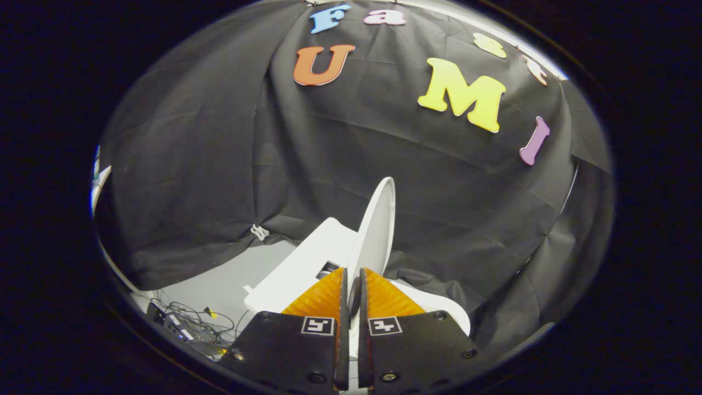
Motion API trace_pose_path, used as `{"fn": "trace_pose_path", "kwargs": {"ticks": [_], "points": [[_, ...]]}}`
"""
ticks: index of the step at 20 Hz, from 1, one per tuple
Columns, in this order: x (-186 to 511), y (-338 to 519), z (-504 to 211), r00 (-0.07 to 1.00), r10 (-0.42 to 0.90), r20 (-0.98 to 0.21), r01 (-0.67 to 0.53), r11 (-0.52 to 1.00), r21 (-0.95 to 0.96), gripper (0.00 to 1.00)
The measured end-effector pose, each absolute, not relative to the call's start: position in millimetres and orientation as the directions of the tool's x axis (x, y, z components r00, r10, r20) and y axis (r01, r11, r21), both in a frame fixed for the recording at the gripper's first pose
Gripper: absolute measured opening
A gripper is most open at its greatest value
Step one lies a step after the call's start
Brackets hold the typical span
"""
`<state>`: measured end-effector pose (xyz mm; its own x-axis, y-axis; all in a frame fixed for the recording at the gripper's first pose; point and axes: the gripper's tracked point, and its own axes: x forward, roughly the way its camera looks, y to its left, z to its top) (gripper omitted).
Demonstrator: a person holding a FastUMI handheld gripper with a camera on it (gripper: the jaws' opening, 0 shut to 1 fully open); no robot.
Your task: Open the toilet lid.
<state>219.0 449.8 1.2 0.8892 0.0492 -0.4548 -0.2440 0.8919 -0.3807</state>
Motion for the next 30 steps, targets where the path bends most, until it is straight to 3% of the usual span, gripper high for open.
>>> {"fn": "trace_pose_path", "kwargs": {"ticks": [3,6,11,17,23,24,27,30], "points": [[216.2,438.8,2.7,0.885,0.056,-0.462,-0.24,0.906,-0.348,0.1],[208.7,429.7,7.9,0.876,0.098,-0.473,-0.262,0.919,-0.295,0.18],[193.0,422.9,8.8,0.856,0.209,-0.473,-0.327,0.927,-0.182,0.24],[163.9,414.0,14.6,0.848,0.304,-0.434,-0.418,0.887,-0.196,0.4],[142.6,337.9,15.0,0.881,0.26,-0.396,-0.347,0.923,-0.167,0.57],[140.1,323.5,16.0,0.884,0.258,-0.389,-0.336,0.93,-0.147,0.69],[134.6,274.4,15.7,0.901,0.222,-0.371,-0.279,0.954,-0.107,0.83],[127.1,231.1,12.7,0.918,0.18,-0.353,-0.228,0.969,-0.1,0.87]]}}
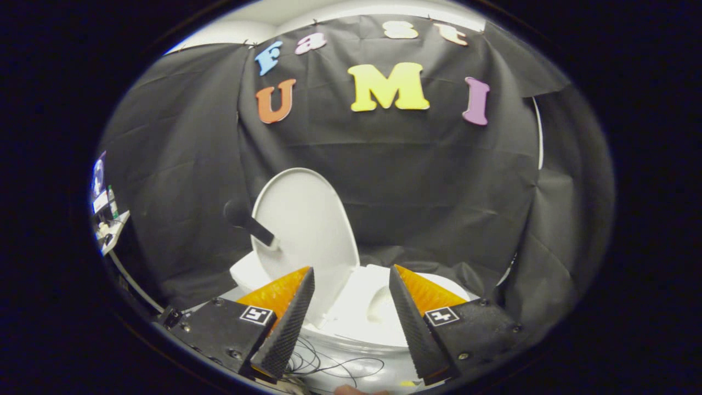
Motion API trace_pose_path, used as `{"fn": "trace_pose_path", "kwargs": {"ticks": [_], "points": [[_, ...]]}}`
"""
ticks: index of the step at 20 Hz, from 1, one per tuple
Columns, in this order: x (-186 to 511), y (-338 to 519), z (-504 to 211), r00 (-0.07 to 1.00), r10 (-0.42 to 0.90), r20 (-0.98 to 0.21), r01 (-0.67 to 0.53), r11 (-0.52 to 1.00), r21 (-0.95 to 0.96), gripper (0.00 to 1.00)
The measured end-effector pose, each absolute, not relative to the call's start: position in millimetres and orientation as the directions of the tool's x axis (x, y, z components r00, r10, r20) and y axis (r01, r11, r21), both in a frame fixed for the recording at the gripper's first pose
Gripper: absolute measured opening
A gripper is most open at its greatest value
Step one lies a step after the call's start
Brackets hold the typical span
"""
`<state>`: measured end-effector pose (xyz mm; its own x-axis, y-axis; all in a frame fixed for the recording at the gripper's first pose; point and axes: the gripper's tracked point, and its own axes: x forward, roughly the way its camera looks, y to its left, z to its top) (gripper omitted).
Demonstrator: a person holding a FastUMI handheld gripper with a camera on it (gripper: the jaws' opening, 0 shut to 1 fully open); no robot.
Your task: Open the toilet lid.
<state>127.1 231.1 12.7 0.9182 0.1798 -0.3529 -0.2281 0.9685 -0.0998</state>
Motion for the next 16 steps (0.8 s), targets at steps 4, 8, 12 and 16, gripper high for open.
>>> {"fn": "trace_pose_path", "kwargs": {"ticks": [4,8,12,16], "points": [[108.9,176.7,5.0,0.941,0.132,-0.312,-0.171,0.98,-0.101,0.9],[92.4,135.6,-10.5,0.96,0.103,-0.259,-0.136,0.984,-0.114,0.9],[74.9,111.4,-15.1,0.97,0.119,-0.212,-0.138,0.987,-0.076,0.9],[57.8,81.8,-25.4,0.975,0.099,-0.199,-0.117,0.99,-0.081,0.91]]}}
